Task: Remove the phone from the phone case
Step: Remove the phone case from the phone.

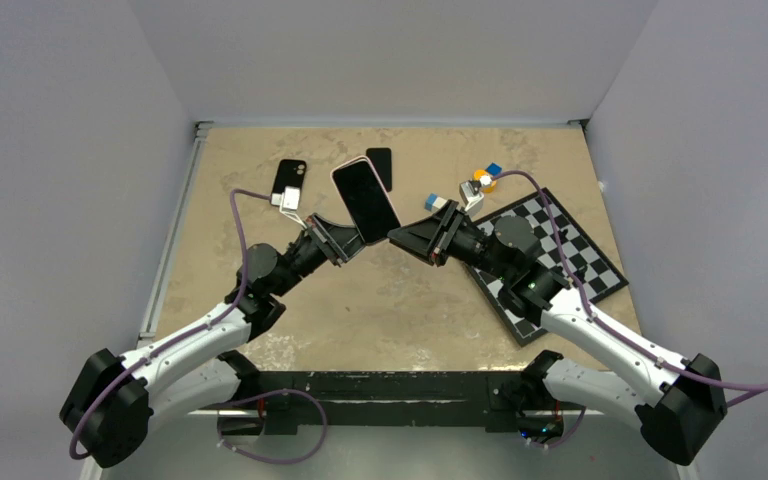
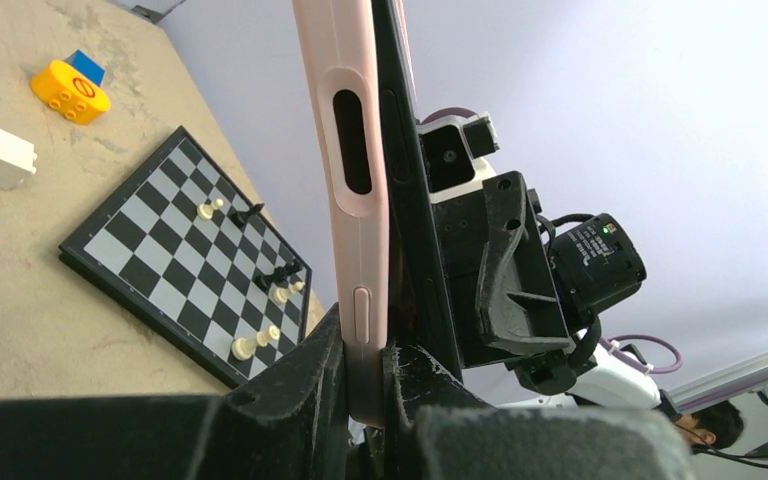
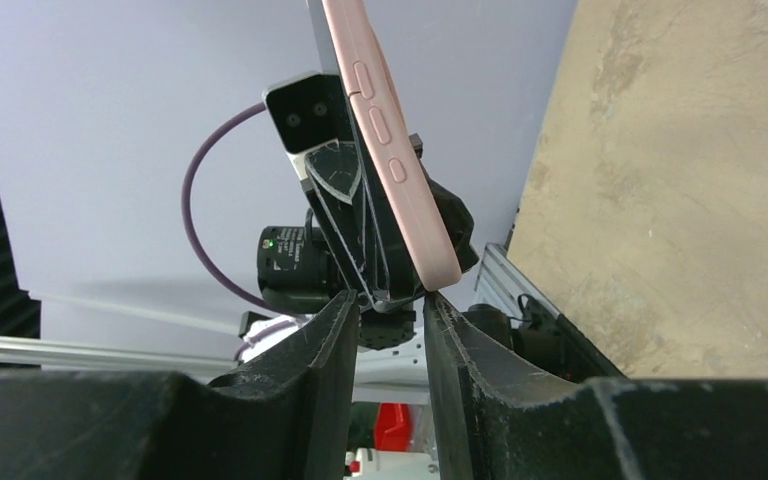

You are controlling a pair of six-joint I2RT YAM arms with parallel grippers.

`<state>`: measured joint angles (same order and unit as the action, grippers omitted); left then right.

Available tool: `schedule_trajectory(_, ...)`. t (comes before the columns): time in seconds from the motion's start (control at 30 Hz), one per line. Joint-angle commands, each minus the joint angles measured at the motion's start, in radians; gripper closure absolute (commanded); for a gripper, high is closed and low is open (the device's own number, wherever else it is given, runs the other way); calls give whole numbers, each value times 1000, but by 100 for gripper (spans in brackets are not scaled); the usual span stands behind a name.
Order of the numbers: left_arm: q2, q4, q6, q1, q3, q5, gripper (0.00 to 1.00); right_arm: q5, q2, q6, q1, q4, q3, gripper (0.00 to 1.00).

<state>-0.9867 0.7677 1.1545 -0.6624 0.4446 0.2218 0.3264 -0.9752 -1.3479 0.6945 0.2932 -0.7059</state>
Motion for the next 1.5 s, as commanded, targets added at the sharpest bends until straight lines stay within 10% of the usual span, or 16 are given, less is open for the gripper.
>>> schedule_trajectory(0.0, 72, 8, -97, -30, 22, 24, 100, -94, -11, -30, -9, 103, -34, 66)
schedule_trajectory(1.17, 76, 7, -90, -46, 18, 40, 100, -5, -155, 39, -8, 298, -45, 77)
schedule_trajectory(1.3, 109, -79, -123, -47, 15, 30, 100, 34, -175, 79, -8, 308, -53, 100)
schedule_trajectory(1.47, 203, -597, -226, -44, 88, -139, 100, 66, -106, 132, -8, 216, -71, 100)
